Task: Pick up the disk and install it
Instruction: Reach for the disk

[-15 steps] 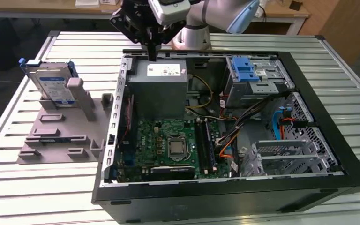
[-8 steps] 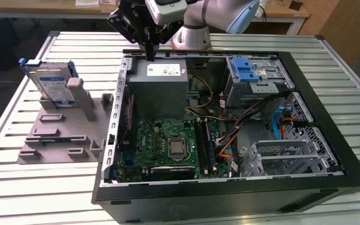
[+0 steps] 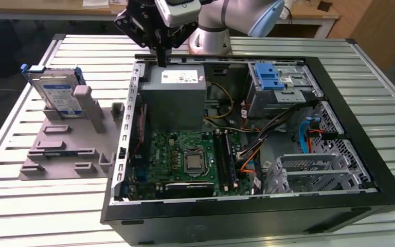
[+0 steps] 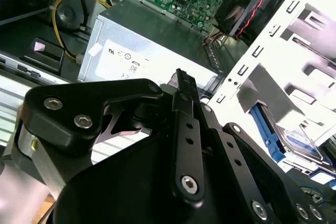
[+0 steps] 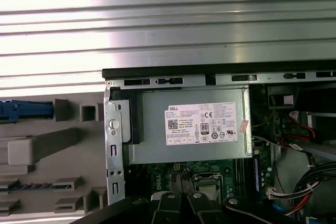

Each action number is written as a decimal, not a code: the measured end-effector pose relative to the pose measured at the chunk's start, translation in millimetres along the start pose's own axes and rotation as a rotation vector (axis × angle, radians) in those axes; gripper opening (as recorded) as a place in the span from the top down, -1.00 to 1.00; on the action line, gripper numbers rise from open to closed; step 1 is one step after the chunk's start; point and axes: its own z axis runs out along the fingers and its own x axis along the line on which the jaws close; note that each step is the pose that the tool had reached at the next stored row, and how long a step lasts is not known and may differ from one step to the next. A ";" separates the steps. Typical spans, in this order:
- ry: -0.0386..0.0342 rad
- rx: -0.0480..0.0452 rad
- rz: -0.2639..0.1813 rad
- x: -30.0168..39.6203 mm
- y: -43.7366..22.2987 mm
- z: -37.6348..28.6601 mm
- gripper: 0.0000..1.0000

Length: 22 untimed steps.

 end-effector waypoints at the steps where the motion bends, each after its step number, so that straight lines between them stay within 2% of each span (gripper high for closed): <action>1: 0.0000 0.0000 0.000 0.6 0.0 0.0 0.79; 22: 0.0000 0.0000 0.000 14.0 -1.0 0.0 0.79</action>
